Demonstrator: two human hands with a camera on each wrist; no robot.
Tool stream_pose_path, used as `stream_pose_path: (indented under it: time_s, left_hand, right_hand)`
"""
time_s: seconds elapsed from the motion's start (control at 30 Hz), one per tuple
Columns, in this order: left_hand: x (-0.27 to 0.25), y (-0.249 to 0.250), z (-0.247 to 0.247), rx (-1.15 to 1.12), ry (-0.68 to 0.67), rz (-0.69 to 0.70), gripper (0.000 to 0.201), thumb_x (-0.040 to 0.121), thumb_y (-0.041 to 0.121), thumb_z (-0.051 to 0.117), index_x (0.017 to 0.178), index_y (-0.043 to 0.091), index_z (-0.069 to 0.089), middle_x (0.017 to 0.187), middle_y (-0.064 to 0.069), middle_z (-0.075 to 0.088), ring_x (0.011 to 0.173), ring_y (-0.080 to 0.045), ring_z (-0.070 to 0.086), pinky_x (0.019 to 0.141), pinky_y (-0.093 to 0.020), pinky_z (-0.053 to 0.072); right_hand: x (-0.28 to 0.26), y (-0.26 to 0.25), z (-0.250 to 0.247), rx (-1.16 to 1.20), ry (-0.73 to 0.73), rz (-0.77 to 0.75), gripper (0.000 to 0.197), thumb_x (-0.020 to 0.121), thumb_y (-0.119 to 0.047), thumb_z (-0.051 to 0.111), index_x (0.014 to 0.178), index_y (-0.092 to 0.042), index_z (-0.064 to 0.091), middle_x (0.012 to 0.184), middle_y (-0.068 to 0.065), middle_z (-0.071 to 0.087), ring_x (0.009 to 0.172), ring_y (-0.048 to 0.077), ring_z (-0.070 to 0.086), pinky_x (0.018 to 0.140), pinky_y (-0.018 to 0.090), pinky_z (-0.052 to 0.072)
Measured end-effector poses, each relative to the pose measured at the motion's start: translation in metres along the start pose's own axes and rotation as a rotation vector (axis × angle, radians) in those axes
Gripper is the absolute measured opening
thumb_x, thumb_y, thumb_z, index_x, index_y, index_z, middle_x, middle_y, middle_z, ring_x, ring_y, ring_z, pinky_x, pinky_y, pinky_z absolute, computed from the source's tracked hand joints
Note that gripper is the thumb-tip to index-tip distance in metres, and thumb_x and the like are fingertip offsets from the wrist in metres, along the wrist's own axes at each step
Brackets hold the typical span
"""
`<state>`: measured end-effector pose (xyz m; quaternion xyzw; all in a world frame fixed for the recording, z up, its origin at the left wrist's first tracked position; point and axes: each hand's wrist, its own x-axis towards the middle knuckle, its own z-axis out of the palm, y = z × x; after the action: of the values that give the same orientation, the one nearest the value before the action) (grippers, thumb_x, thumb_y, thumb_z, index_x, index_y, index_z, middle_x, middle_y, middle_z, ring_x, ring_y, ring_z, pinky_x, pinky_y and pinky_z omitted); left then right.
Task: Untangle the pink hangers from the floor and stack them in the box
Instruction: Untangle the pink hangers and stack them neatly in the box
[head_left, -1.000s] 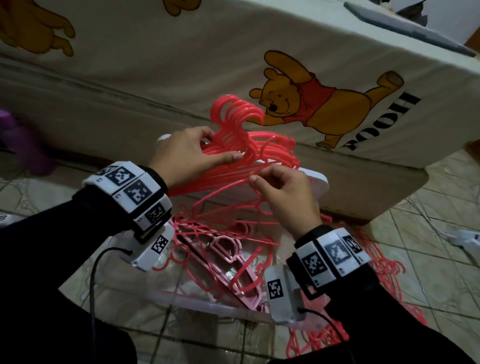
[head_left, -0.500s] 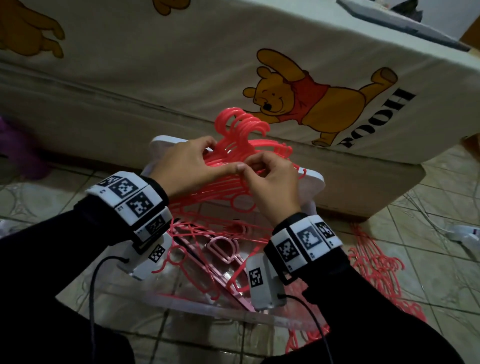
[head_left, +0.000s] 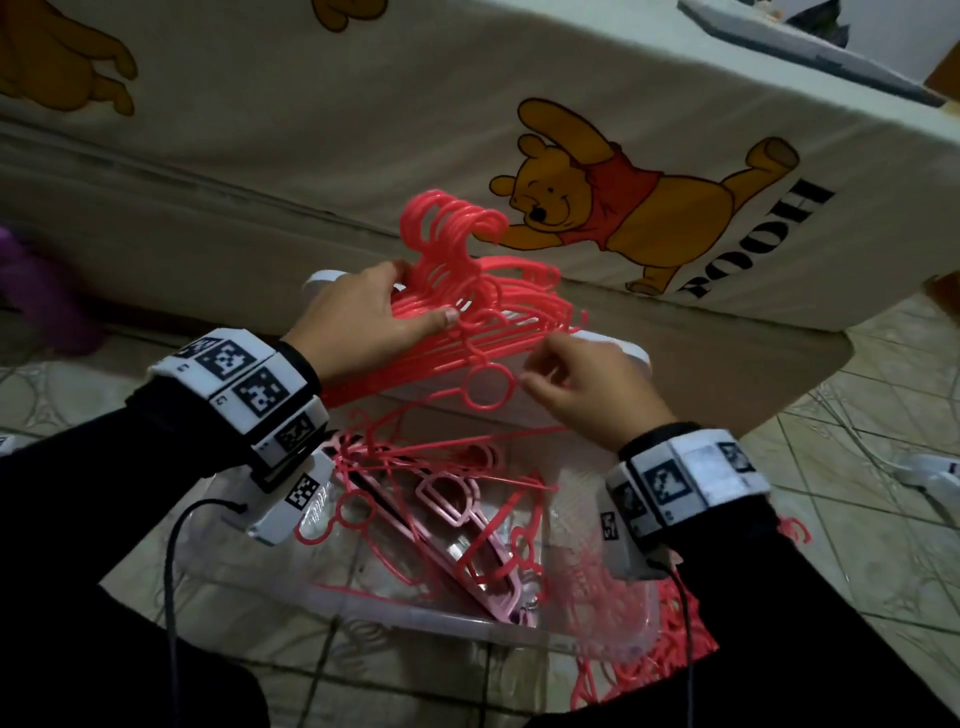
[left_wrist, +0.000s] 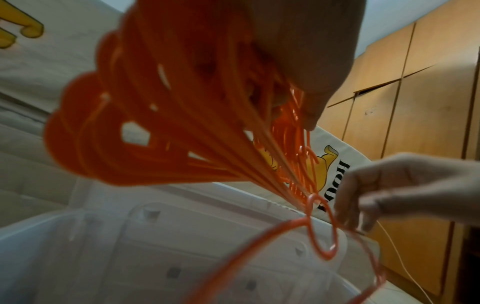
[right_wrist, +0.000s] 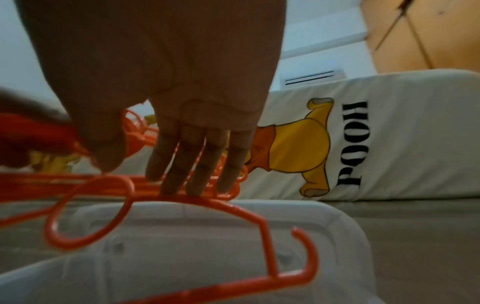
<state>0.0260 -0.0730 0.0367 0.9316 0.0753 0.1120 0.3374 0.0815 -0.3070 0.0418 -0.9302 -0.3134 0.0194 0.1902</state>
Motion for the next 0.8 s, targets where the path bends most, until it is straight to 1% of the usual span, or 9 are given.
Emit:
stream_pose_path:
  time_s: [0.07,0.17,0.23,0.33,0.43,0.5,0.63,0.7,0.8]
  left_hand:
    - [0.000,0.001,0.001,0.007,0.001,0.001,0.053,0.077,0.061,0.064,0.115,0.024,0.060,0.103,0.004,0.067,0.091,-0.012,0.060,0.080,-0.027,0.042]
    - [0.000,0.004,0.003,-0.014,0.008,-0.006,0.054,0.075,0.061,0.067,0.113,0.023,0.061,0.097,0.006,0.065,0.091,-0.013,0.062,0.081,-0.028,0.045]
    - [0.000,0.004,0.004,-0.017,0.015,-0.011,0.059,0.073,0.063,0.067,0.115,0.022,0.061,0.102,0.003,0.067,0.096,-0.015,0.063,0.084,-0.030,0.046]
    - [0.002,0.005,0.003,0.005,0.032,-0.015,0.076,0.062,0.075,0.064,0.117,0.022,0.059,0.109,0.001,0.067,0.095,-0.013,0.060,0.081,-0.027,0.042]
    - [0.002,0.003,-0.001,0.090,0.045,-0.009,0.091,0.052,0.091,0.054,0.116,0.028,0.058,0.107,0.001,0.069,0.099,-0.018,0.063,0.088,-0.033,0.046]
    - [0.001,0.002,-0.002,0.152,0.047,0.011,0.085,0.055,0.092,0.046,0.114,0.031,0.058,0.104,0.002,0.070,0.099,-0.020,0.064,0.090,-0.037,0.047]
    - [-0.001,0.003,-0.001,0.163,0.042,0.042,0.075,0.061,0.085,0.044,0.112,0.032,0.058,0.100,0.004,0.070,0.095,-0.019,0.065,0.082,-0.031,0.045]
    - [-0.002,0.003,-0.001,0.160,0.032,0.061,0.075,0.060,0.085,0.043,0.111,0.033,0.058,0.098,0.005,0.070,0.092,-0.018,0.065,0.080,-0.030,0.047]
    - [-0.005,0.002,-0.002,0.161,0.017,0.088,0.070,0.060,0.085,0.046,0.105,0.032,0.058,0.083,0.011,0.064,0.082,-0.014,0.063,0.074,-0.031,0.048]
  right_hand:
    - [-0.004,-0.005,0.010,-0.106,-0.058,-0.068,0.020,0.087,-0.037,0.061,0.097,-0.021,0.059,0.097,-0.003,0.065,0.092,0.017,0.060,0.077,0.032,0.048]
    - [-0.005,-0.012,0.023,-0.267,-0.037,-0.146,0.021,0.090,-0.034,0.055,0.106,-0.021,0.055,0.110,0.000,0.064,0.105,0.023,0.057,0.082,0.035,0.043]
    - [-0.004,-0.011,0.025,-0.276,-0.057,-0.134,0.019,0.092,-0.030,0.051,0.110,-0.022,0.054,0.110,0.001,0.065,0.104,0.025,0.058,0.076,0.033,0.040]
    - [-0.002,-0.003,0.019,-0.148,-0.141,-0.045,0.017,0.094,-0.025,0.049,0.109,-0.024,0.057,0.107,-0.001,0.068,0.102,0.023,0.060,0.078,0.037,0.049]
    - [0.001,0.004,0.009,-0.113,-0.047,-0.031,0.013,0.092,-0.021,0.053,0.102,-0.023,0.061,0.101,0.000,0.069,0.097,0.022,0.061,0.075,0.037,0.049]
    - [0.002,0.005,0.008,-0.190,0.045,-0.069,0.013,0.090,-0.019,0.054,0.099,-0.024,0.062,0.099,-0.001,0.069,0.095,0.023,0.061,0.077,0.036,0.044]
    - [0.003,0.001,0.013,-0.321,0.103,-0.151,0.014,0.091,-0.022,0.054,0.098,-0.029,0.064,0.104,-0.007,0.066,0.103,0.019,0.055,0.087,0.037,0.028]
    - [0.003,-0.002,0.016,-0.389,0.109,-0.193,0.015,0.091,-0.023,0.054,0.100,-0.030,0.065,0.104,-0.005,0.065,0.105,0.021,0.054,0.092,0.040,0.027]
    - [0.003,-0.007,0.015,-0.445,0.104,-0.266,0.014,0.089,-0.024,0.056,0.097,-0.025,0.068,0.093,0.000,0.066,0.100,0.027,0.056,0.096,0.046,0.029]
